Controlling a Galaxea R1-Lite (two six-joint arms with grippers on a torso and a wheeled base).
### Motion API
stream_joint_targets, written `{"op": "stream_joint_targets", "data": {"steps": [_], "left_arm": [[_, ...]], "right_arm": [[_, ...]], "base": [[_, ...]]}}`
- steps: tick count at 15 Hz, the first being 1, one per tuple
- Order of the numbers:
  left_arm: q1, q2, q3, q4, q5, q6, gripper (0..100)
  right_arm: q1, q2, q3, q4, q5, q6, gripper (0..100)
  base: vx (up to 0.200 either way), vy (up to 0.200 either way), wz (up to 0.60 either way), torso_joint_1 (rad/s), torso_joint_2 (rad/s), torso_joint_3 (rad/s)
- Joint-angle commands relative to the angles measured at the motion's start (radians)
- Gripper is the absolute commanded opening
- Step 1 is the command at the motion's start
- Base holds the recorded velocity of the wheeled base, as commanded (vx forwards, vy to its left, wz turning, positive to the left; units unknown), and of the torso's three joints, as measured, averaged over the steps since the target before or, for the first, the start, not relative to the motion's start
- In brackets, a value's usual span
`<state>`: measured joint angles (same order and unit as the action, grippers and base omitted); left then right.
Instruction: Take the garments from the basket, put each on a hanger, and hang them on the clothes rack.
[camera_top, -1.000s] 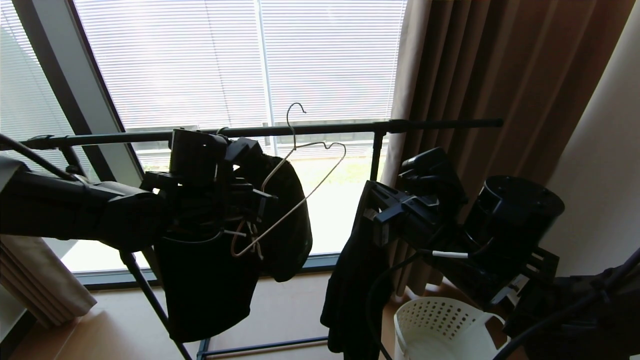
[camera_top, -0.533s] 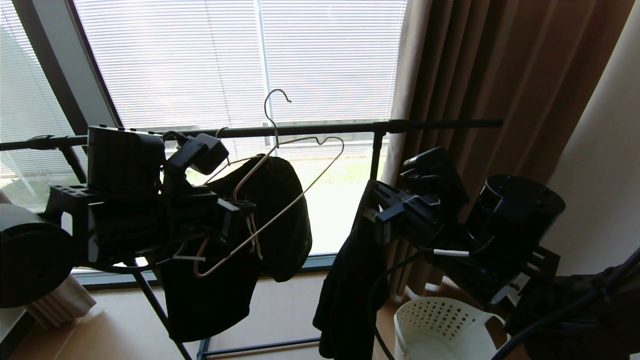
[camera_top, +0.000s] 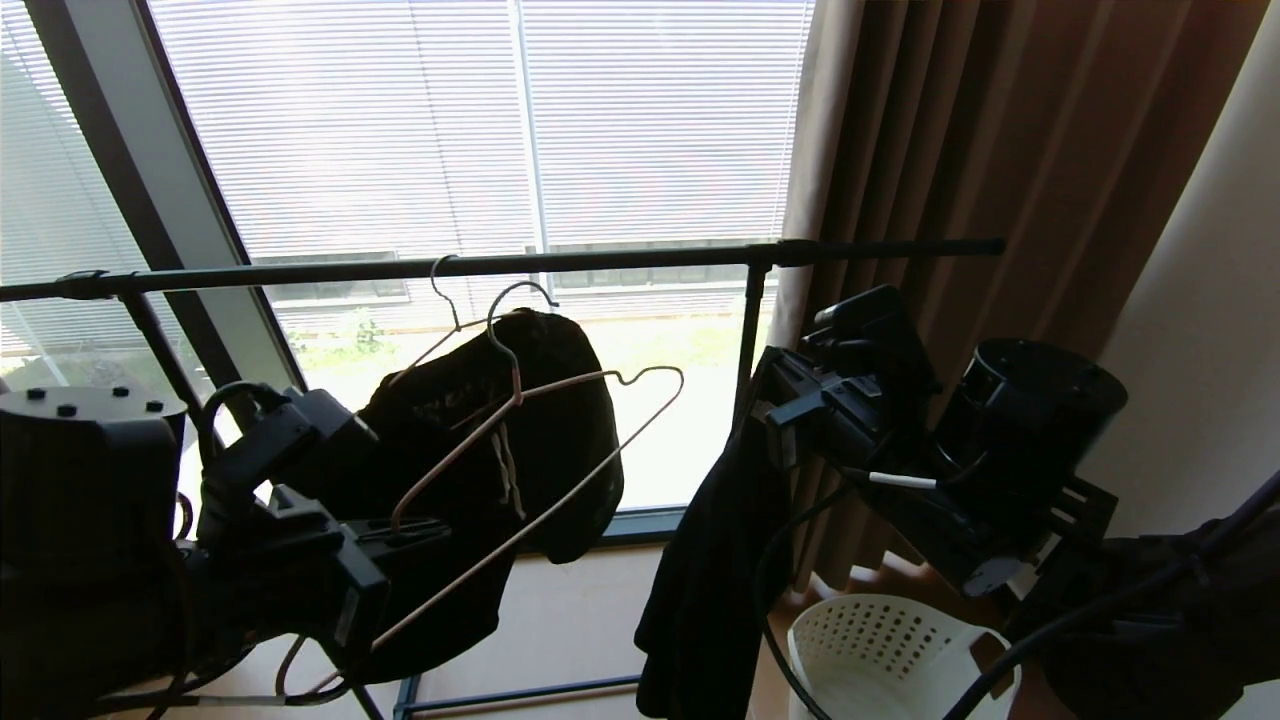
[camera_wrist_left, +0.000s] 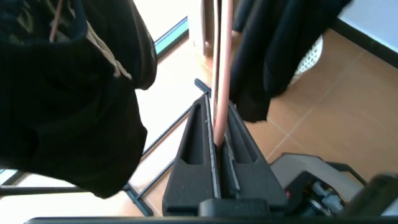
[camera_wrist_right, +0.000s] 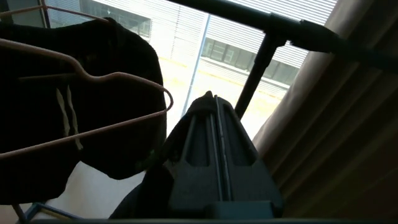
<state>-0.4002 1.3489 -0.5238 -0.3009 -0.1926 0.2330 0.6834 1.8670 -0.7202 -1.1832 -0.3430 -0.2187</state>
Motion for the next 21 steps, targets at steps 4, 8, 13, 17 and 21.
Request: {"op": "stream_joint_targets", "data": {"steps": [4, 8, 13, 17, 21], "left_arm": [[0.0, -0.197, 0.151, 0.0, -0.119, 0.009, 0], [-0.065, -0.143, 0.131, -0.001, -0.153, 0.008, 0], [-0.118, -0.063, 0.09, -0.032, -0.15, 0.005, 0], [-0.074, -0.01, 0.09, -0.104, -0.137, 0.003, 0], [-0.026, -0.011, 0.088, -0.106, -0.137, 0.006, 0]], "right_arm": [[-0.025, 0.047, -0.042, -0.006, -0.048, -0.007, 0], [-0.027, 0.061, -0.058, -0.009, -0.059, -0.005, 0], [-0.031, 0.058, -0.061, -0.01, -0.056, -0.004, 0], [-0.033, 0.046, -0.058, -0.01, -0.054, -0.002, 0], [-0.033, 0.046, -0.058, -0.01, -0.054, -0.002, 0]], "base": [[0.0, 0.0, 0.0, 0.0, 0.0, 0.0], [0.0, 0.0, 0.0, 0.0, 0.0, 0.0], [0.0, 0.0, 0.0, 0.0, 0.0, 0.0], [0.0, 0.0, 0.0, 0.0, 0.0, 0.0], [0.0, 0.0, 0.0, 0.0, 0.0, 0.0]]}}
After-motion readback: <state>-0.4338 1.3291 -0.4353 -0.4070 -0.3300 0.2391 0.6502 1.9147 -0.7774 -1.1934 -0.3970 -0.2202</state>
